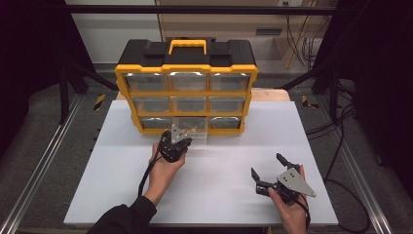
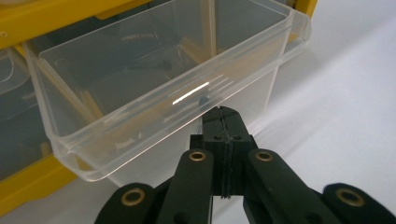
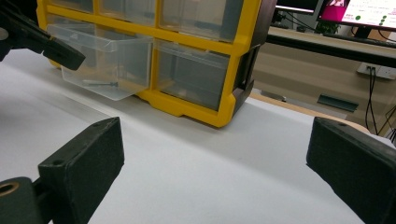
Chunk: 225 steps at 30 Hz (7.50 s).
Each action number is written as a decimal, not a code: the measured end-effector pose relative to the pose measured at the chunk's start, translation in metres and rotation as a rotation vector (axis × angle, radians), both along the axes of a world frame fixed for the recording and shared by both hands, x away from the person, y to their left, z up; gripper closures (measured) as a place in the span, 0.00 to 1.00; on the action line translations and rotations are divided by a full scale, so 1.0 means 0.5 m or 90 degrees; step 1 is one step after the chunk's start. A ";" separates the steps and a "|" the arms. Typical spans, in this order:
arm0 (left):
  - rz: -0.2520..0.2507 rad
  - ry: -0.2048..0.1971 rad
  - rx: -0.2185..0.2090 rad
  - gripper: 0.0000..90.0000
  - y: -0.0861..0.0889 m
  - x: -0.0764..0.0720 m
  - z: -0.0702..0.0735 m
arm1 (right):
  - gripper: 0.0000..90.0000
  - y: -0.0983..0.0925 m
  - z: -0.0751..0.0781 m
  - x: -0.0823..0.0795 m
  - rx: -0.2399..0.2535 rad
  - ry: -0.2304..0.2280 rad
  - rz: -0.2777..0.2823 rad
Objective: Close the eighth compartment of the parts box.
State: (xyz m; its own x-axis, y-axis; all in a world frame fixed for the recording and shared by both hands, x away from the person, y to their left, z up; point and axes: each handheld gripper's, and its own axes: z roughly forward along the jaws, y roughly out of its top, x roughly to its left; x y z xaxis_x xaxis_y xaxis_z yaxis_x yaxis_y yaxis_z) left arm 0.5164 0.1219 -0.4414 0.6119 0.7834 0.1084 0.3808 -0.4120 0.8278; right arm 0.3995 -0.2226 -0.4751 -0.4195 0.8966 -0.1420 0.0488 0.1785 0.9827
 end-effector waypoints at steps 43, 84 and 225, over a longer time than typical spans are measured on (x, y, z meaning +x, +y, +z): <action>0.004 0.001 0.008 1.00 -0.012 0.038 0.002 | 0.04 -0.003 0.002 -0.001 0.010 -0.002 0.002; 0.009 0.007 0.018 1.00 -0.022 0.069 0.004 | 0.04 -0.001 0.003 -0.004 0.009 -0.007 0.003; 0.045 -0.014 0.039 1.00 -0.019 0.117 -0.002 | 0.04 -0.007 0.004 -0.004 0.018 -0.008 0.000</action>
